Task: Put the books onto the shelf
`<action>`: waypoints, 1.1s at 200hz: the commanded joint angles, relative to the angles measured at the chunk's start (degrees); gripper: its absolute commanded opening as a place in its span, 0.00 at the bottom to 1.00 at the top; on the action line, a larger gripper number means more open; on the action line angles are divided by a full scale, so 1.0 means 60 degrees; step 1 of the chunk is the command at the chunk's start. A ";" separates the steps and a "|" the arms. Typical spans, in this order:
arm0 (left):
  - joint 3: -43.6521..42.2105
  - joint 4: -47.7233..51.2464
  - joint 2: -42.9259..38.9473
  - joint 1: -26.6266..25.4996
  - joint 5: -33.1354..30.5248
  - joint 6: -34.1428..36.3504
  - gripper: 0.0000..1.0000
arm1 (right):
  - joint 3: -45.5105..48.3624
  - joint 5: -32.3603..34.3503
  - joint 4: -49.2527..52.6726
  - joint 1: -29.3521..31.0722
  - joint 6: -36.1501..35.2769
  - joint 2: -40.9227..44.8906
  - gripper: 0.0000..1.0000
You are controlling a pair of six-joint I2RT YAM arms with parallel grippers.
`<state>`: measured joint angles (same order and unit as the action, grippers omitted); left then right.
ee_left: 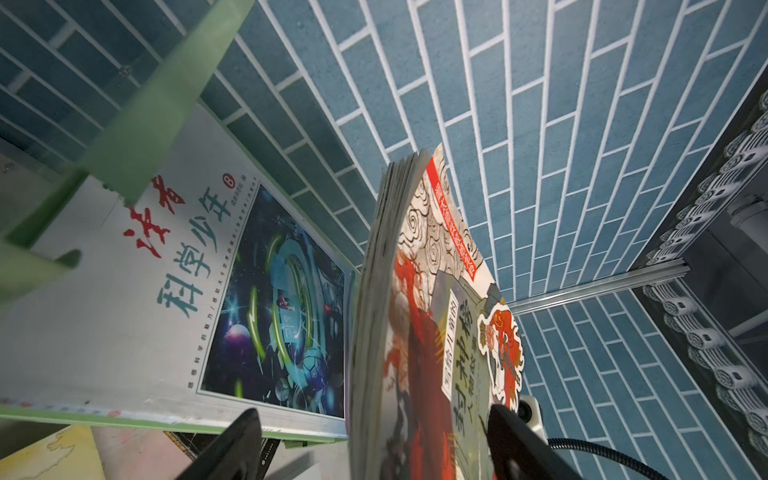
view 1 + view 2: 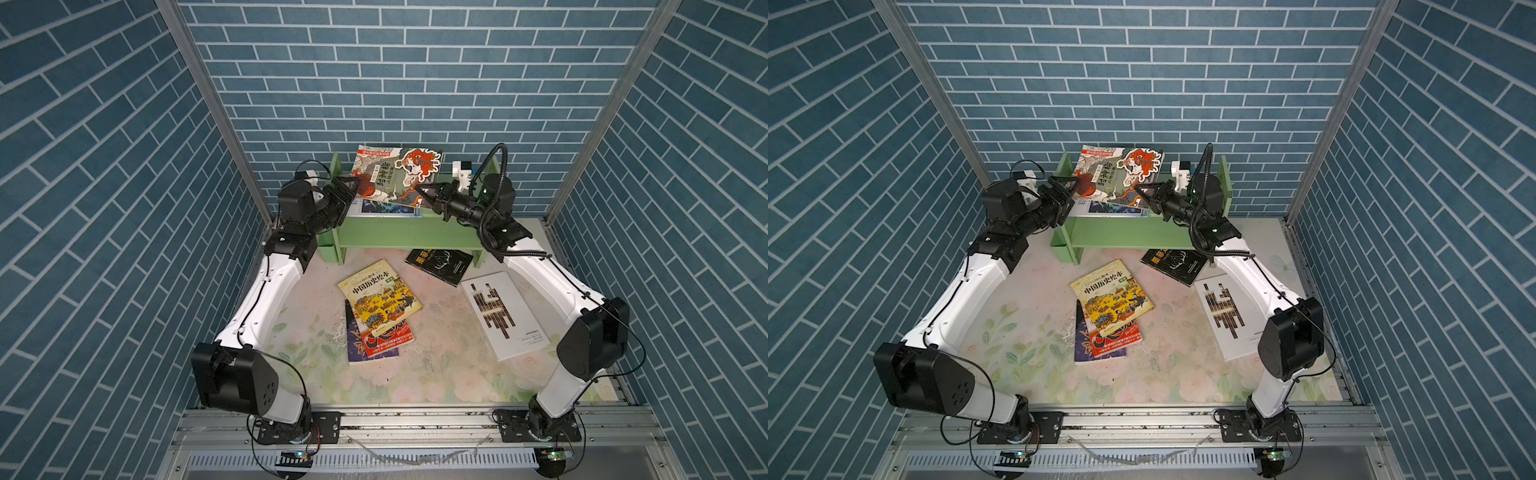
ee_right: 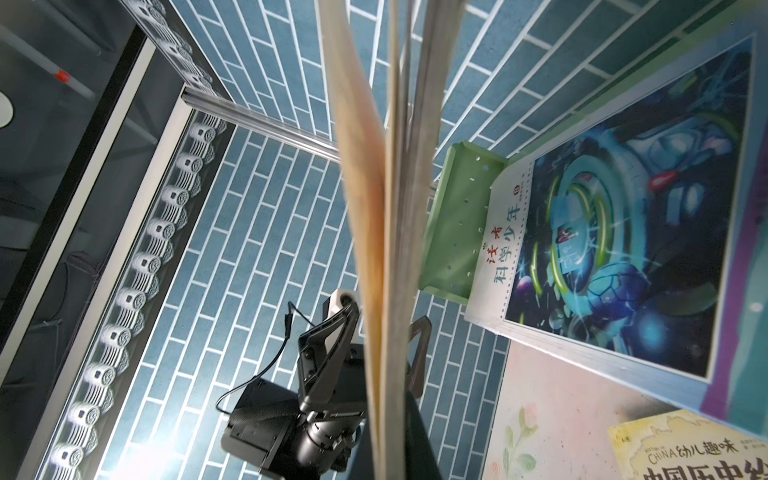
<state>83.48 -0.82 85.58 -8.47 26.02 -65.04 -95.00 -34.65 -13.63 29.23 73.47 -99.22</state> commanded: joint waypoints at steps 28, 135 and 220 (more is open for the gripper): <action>-0.0528 -0.2645 0.0380 0.0357 0.1193 -0.1715 0.58 | -0.0691 -0.0743 0.0464 -0.0177 -0.0224 -0.0258 0.00; -0.1133 -0.0359 -0.0602 0.0108 -0.1083 -0.0498 0.05 | -0.2994 -0.0542 0.2608 -0.0360 -0.0454 -0.2158 0.27; -0.0854 -0.0306 0.0355 0.0093 -0.1825 -0.0694 0.03 | -0.1983 -0.0040 0.3150 -0.0682 -0.0731 -0.1585 0.34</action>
<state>77.32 -2.31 85.95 -7.79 17.54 -69.78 -107.85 -35.73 5.23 25.56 70.48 -111.96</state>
